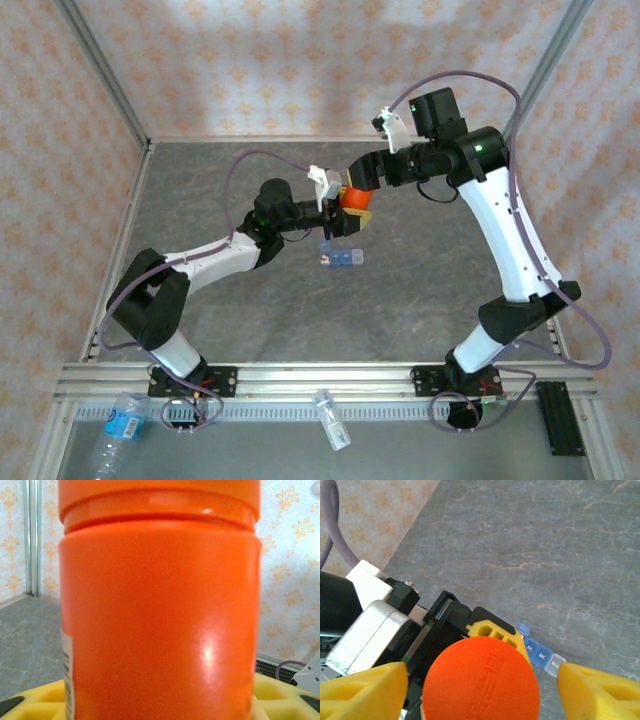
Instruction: Sort the pills into containers
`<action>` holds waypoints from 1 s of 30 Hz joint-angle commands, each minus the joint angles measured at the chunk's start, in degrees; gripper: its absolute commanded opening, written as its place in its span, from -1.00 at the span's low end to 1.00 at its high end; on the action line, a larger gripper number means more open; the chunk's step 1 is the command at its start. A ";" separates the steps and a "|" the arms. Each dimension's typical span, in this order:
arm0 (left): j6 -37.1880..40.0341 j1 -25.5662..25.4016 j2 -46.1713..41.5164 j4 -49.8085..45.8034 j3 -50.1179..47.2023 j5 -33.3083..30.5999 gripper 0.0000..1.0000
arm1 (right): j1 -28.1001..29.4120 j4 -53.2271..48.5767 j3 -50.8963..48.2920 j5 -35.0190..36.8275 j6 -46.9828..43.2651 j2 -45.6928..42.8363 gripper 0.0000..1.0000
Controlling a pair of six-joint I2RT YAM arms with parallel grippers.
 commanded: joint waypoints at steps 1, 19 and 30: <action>-0.52 0.17 0.26 1.85 1.81 1.67 -1.00 | -0.49 -0.74 -0.21 -0.91 -1.00 -0.47 0.49; 2.63 0.14 -1.12 2.49 0.59 -6.65 -1.00 | -0.62 8.18 -12.17 -0.86 9.06 -3.18 -0.32; 13.80 -3.76 -4.29 2.11 -3.72 -24.76 -1.00 | 5.80 21.42 -22.55 14.04 28.96 -3.50 -0.36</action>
